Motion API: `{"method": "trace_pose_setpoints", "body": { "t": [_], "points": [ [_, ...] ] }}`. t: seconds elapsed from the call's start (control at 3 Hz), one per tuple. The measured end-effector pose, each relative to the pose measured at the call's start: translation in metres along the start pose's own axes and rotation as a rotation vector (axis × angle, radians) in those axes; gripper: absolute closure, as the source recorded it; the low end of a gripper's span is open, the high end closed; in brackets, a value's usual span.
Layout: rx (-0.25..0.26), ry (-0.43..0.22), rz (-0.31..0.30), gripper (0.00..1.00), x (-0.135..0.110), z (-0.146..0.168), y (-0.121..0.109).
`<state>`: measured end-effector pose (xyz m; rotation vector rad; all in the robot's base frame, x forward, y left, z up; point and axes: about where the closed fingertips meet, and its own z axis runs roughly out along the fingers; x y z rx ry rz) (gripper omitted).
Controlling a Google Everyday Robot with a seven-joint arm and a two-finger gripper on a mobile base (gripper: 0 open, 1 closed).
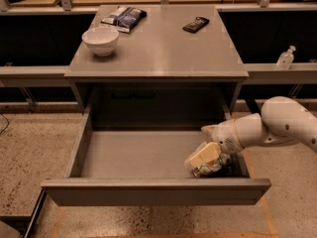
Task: Place 7up can into top drawer
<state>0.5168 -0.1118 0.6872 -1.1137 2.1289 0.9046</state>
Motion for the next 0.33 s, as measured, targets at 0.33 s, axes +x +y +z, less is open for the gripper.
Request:
{"method": "trace_pose_setpoints", "body": {
  "t": [0.33],
  "points": [
    [0.0,0.0,0.0,0.0,0.0,0.0,0.0]
  ]
}}
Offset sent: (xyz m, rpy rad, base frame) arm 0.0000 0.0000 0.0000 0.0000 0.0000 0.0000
